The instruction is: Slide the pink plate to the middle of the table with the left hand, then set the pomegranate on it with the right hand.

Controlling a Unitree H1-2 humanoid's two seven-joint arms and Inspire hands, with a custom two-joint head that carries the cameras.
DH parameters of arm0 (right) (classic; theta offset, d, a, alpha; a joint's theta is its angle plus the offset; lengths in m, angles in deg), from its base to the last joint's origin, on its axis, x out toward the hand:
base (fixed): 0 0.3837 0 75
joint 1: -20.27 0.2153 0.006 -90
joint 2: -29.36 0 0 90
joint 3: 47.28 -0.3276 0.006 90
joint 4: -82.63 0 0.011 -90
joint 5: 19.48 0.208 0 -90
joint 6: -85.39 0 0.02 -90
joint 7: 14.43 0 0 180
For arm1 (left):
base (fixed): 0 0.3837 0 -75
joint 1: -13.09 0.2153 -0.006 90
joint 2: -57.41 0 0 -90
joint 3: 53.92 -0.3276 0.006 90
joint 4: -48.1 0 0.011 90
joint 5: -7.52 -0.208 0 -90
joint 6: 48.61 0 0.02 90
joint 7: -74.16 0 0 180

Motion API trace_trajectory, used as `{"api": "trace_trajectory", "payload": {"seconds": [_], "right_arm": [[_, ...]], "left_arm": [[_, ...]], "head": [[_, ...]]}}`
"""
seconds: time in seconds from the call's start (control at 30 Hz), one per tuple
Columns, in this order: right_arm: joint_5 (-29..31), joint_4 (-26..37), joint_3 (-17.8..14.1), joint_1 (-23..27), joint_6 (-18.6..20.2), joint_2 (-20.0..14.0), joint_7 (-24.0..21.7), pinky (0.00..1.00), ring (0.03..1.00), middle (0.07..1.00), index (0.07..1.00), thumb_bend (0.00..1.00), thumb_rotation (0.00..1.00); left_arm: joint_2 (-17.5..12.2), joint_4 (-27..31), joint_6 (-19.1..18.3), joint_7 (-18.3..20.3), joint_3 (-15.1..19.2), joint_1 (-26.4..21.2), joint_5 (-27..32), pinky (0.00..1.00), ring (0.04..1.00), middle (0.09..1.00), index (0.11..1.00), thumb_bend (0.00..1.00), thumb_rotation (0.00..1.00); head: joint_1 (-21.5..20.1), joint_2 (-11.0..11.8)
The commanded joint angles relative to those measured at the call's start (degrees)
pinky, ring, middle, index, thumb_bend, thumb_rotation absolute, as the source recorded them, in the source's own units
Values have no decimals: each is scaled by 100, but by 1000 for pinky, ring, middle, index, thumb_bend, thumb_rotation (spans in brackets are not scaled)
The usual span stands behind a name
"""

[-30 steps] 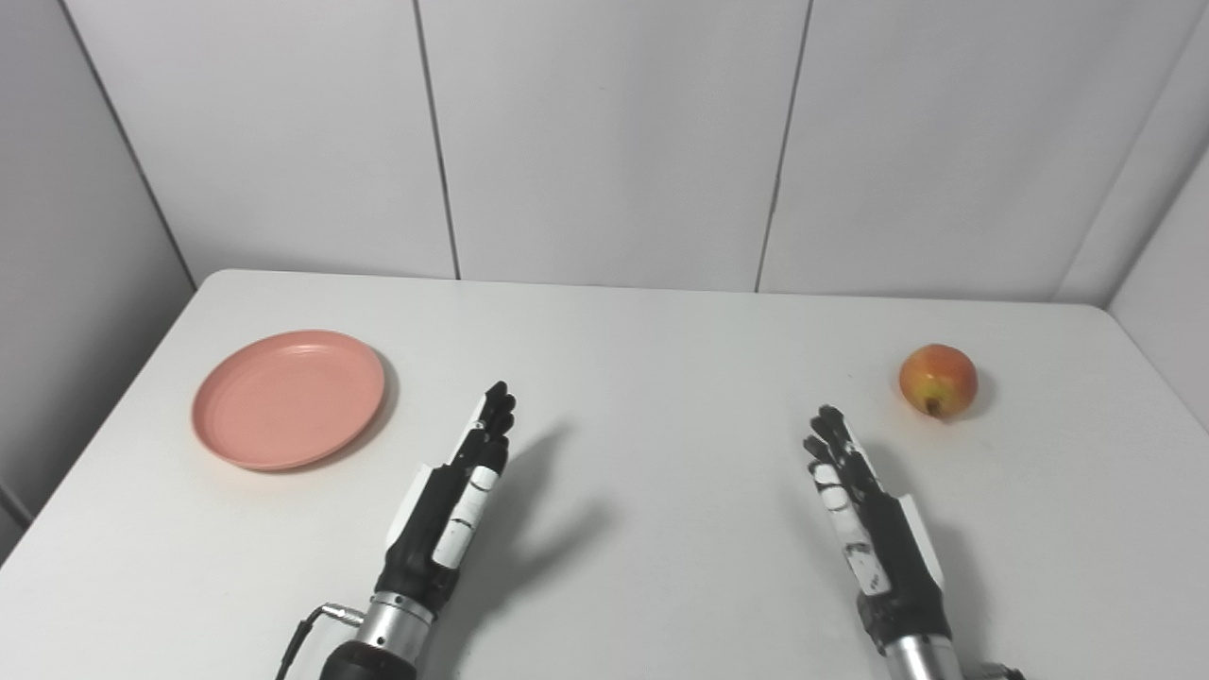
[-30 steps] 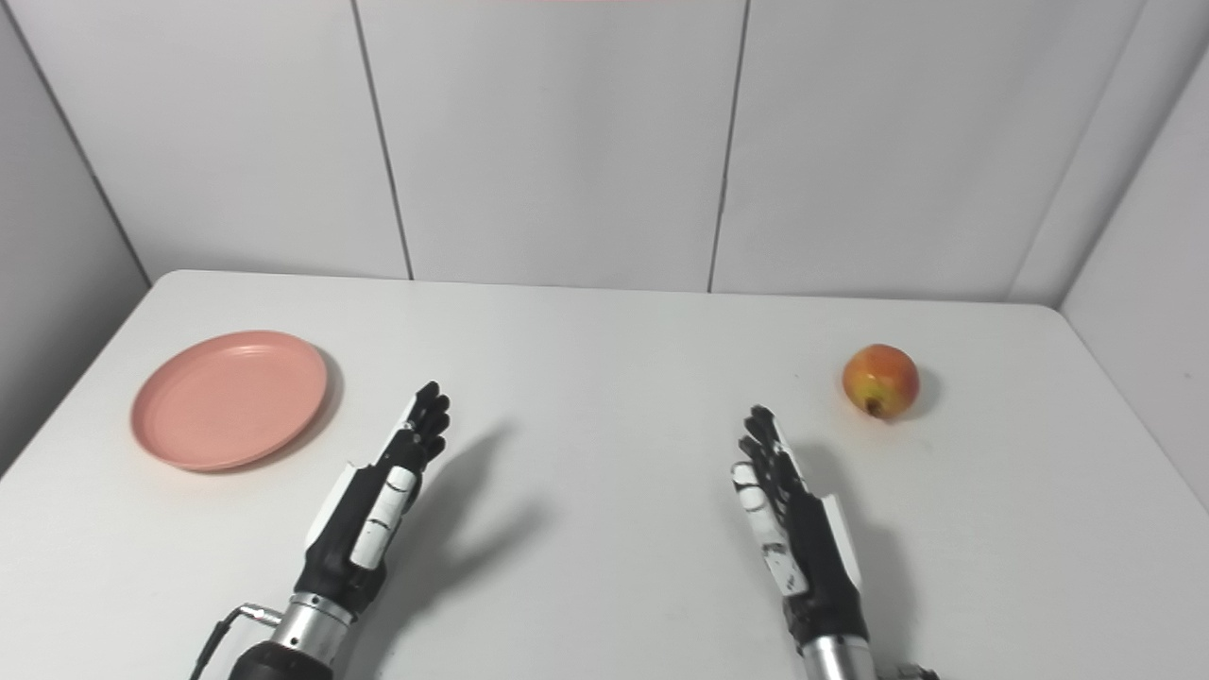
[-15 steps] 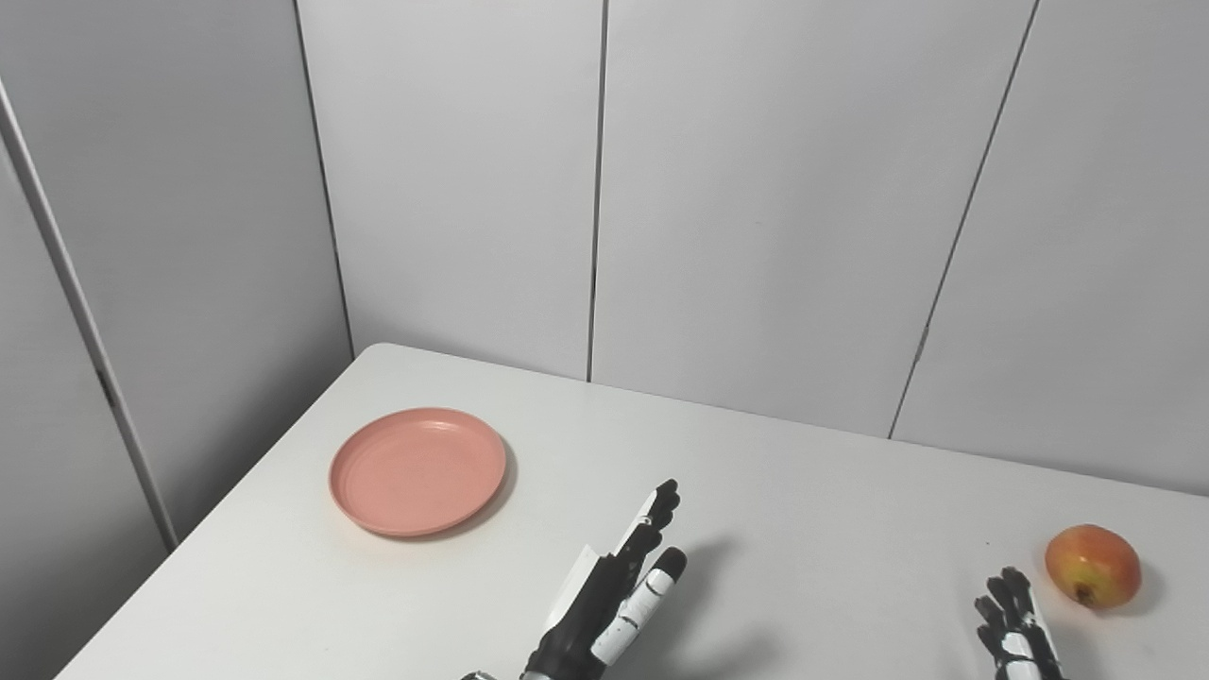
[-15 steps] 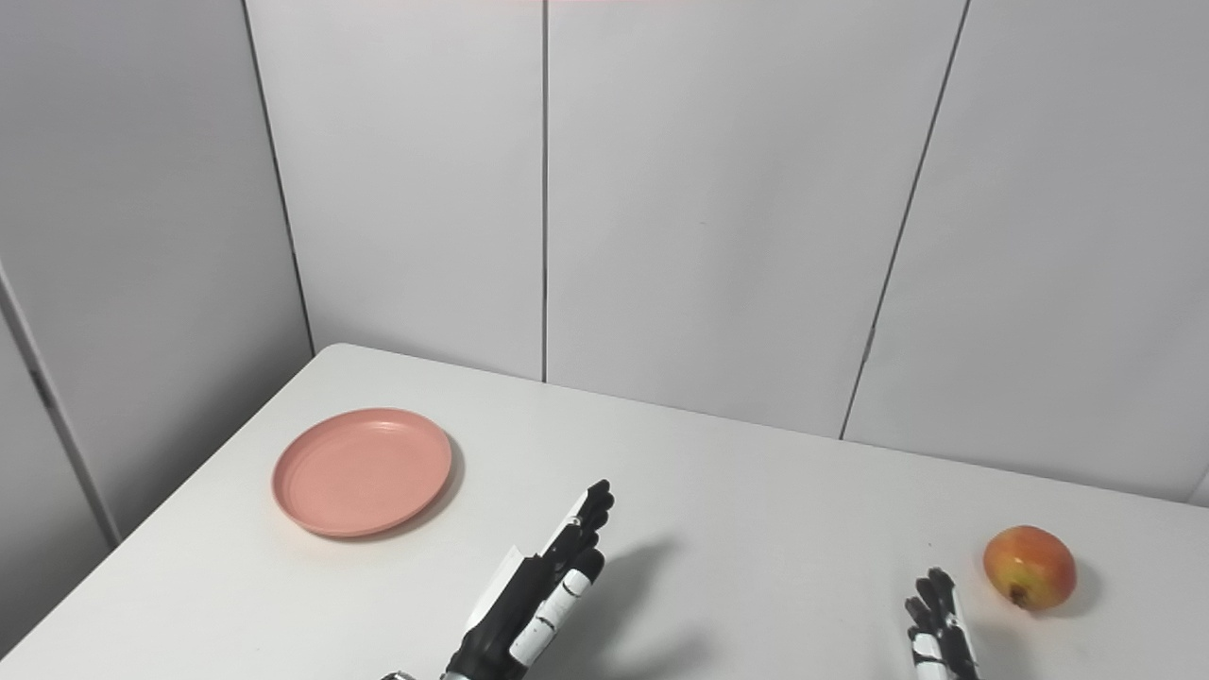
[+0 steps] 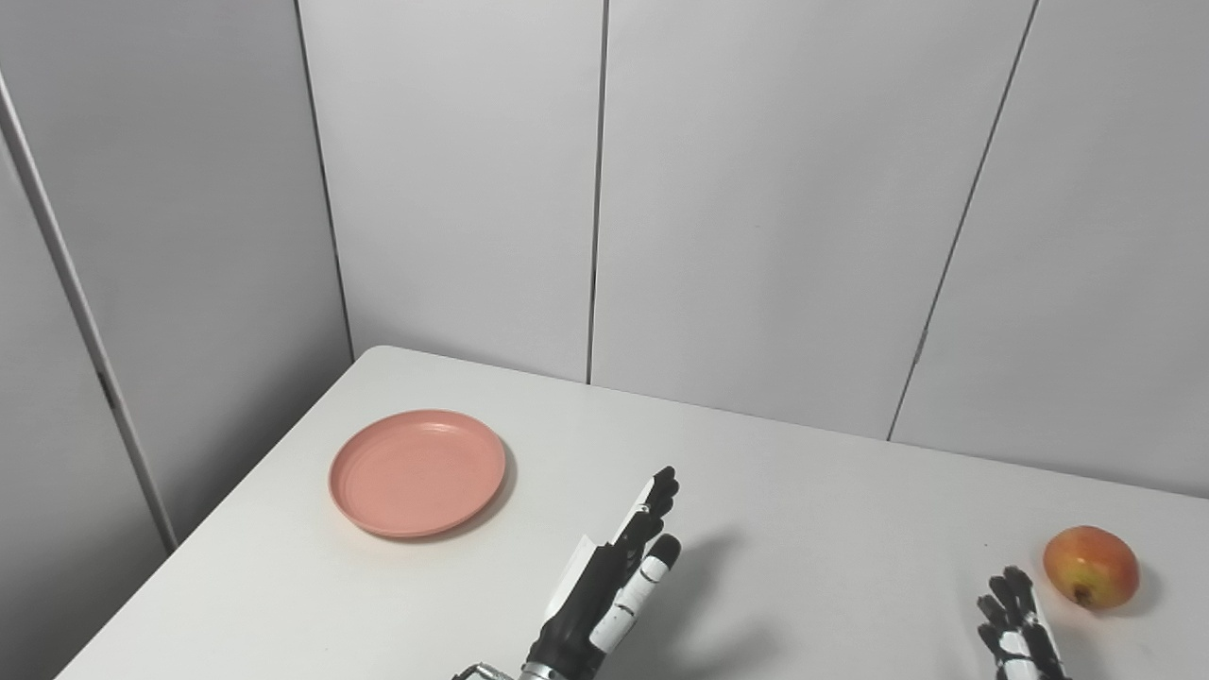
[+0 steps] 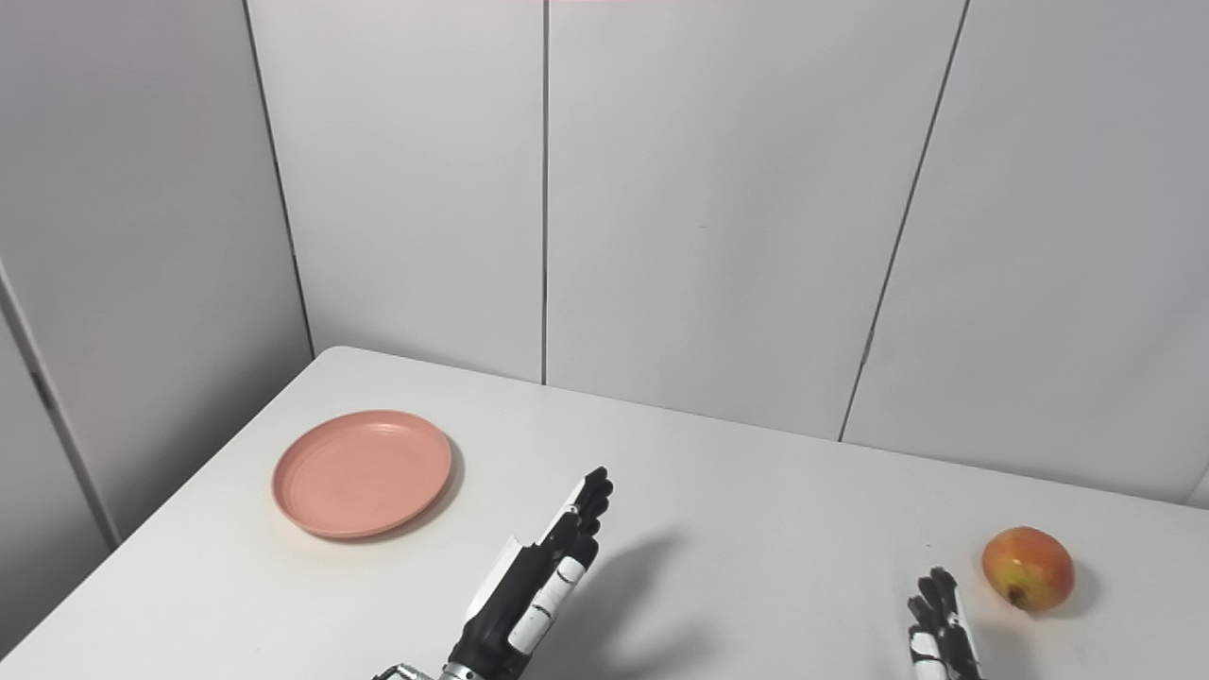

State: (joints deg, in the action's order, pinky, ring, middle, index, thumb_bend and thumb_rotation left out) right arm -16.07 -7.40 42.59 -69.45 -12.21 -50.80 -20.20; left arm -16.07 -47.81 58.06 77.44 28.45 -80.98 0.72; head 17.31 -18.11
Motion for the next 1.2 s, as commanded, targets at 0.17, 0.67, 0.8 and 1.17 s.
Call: {"api": "trace_trajectory", "payload": {"seconds": [0.17,0.67,0.8,1.17], "right_arm": [[99,-380,-15,-74,-179,141,25,1000,987,997,1000,456,911],[-140,-296,-49,-50,-162,106,99,1000,972,980,997,478,932],[-148,-279,-41,-61,-193,94,100,1000,969,976,993,490,922],[-141,-210,-7,-93,-172,77,84,1000,978,982,1000,482,944]], "left_arm": [[-148,-99,290,-111,193,184,112,974,991,1000,1000,584,1000],[-693,1027,-828,-311,1072,-658,246,971,944,950,951,714,1000],[-960,966,-1019,-342,1430,-785,424,941,908,919,925,713,1000],[-1462,496,-901,-477,2146,-1095,937,891,833,829,830,715,1000]], "head": [[-13,-55],[-23,-257],[21,-319],[21,-377]]}}
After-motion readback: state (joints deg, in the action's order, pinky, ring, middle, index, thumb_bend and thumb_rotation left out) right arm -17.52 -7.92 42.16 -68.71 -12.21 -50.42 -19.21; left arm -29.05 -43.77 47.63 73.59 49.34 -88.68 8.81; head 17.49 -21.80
